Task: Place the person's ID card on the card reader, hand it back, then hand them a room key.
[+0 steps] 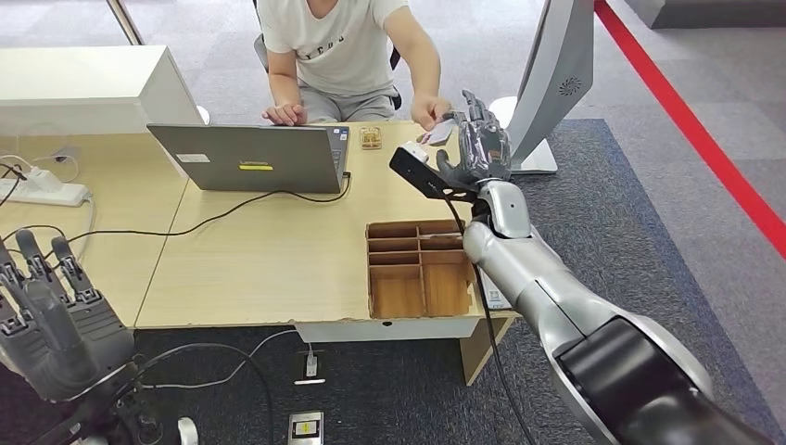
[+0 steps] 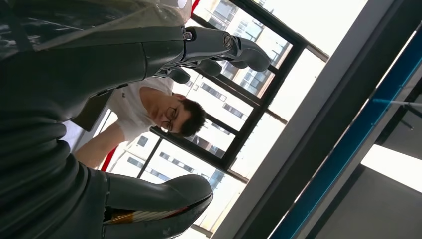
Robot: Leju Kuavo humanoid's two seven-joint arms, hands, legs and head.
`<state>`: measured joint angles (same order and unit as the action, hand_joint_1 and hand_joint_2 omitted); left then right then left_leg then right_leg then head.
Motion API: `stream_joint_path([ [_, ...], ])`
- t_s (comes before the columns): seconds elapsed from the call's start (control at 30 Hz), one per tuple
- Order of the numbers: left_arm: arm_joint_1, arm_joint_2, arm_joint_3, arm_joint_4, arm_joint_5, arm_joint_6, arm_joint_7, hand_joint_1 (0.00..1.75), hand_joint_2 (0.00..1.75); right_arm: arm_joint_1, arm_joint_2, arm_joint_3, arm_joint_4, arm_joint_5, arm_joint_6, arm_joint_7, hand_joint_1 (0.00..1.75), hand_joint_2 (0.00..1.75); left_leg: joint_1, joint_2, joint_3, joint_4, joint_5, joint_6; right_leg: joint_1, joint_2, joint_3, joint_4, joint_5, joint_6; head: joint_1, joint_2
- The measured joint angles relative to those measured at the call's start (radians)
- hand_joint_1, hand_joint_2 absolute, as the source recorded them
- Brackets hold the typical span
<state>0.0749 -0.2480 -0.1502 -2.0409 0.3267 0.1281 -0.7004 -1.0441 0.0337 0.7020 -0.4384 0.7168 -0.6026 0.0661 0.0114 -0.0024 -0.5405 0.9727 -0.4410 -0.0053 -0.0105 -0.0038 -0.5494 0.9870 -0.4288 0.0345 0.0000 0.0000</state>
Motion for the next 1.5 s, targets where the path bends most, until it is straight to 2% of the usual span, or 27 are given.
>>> stream_joint_path([
  [0.37, -0.002, -0.002, 0.017, 0.004, 0.000, -0.011, 0.000, 0.00, 1.75, -0.027, -0.016, 0.001, 0.002, -0.010, -0.042, -0.019, 0.00, 1.75, 0.000, 0.000, 0.000, 0.000, 0.000, 0.000, 0.000, 0.000, 0.000, 0.000, 0.000, 0.000, 0.000, 0.000],
  [0.53, -0.001, -0.004, 0.032, 0.005, -0.016, -0.016, 0.000, 0.00, 1.75, -0.021, -0.033, 0.001, -0.015, -0.063, -0.047, -0.113, 0.00, 1.75, 0.000, 0.000, 0.000, 0.000, 0.000, 0.000, 0.000, 0.000, 0.000, 0.000, 0.000, 0.000, 0.000, 0.000],
  [0.63, 0.003, -0.006, 0.048, 0.001, -0.029, -0.007, 0.000, 0.00, 1.75, 0.013, -0.048, 0.000, -0.050, -0.153, -0.038, -0.193, 0.00, 1.75, 0.000, 0.000, 0.000, 0.000, 0.000, 0.000, 0.000, 0.000, 0.000, 0.000, 0.000, 0.000, 0.000, 0.000],
  [0.77, 0.012, -0.008, 0.068, -0.015, -0.045, 0.019, 0.000, 0.00, 1.75, 0.091, -0.079, -0.005, -0.150, -0.298, 0.059, -0.261, 0.00, 1.75, 0.000, 0.000, 0.000, 0.000, 0.000, 0.000, 0.000, 0.000, 0.000, 0.000, 0.000, 0.000, 0.000, 0.000],
  [0.93, 0.044, -0.011, 0.086, -0.045, -0.051, 0.049, 0.000, 0.00, 1.75, 0.237, -0.164, -0.016, -0.382, -0.497, 0.264, -0.238, 0.00, 1.75, 0.000, 0.000, 0.000, 0.000, 0.000, 0.000, 0.000, 0.000, 0.000, -0.001, 0.000, 0.000, 0.000, 0.000],
  [1.03, 0.062, -0.012, 0.094, -0.057, -0.053, 0.062, 0.000, 0.00, 1.75, 0.331, -0.225, -0.025, -0.518, -0.583, 0.351, -0.227, 0.00, 1.75, 0.000, -0.001, 0.000, 0.000, 0.000, 0.000, 0.000, -0.001, 0.000, -0.002, 0.000, 0.000, 0.000, 0.000],
  [1.17, 0.078, -0.014, 0.098, -0.071, -0.060, 0.093, 0.000, 0.00, 1.75, 0.442, -0.300, -0.045, -0.677, -0.622, 0.362, -0.211, 0.00, 1.75, 0.000, 0.000, 0.000, 0.000, 0.000, 0.000, 0.000, 0.000, 0.001, -0.002, 0.000, 0.000, 0.000, 0.000],
  [1.3, 0.090, -0.014, 0.099, -0.078, -0.058, 0.120, 0.000, 0.00, 1.75, 0.546, -0.363, -0.078, -0.811, -0.645, 0.315, -0.199, 0.00, 1.75, 0.000, -0.001, 0.000, 0.000, 0.000, 0.000, 0.000, -0.001, 0.000, -0.002, 0.000, 0.000, 0.000, 0.000],
  [1.5, 0.097, -0.014, 0.098, -0.079, -0.056, 0.139, 0.000, 0.00, 1.75, 0.674, -0.432, -0.145, -0.976, -0.684, 0.274, -0.188, 0.00, 1.75, 0.000, 0.000, 0.000, 0.000, -0.001, 0.000, 0.000, 0.000, 0.001, -0.002, 0.000, 0.000, 0.000, 0.000],
])
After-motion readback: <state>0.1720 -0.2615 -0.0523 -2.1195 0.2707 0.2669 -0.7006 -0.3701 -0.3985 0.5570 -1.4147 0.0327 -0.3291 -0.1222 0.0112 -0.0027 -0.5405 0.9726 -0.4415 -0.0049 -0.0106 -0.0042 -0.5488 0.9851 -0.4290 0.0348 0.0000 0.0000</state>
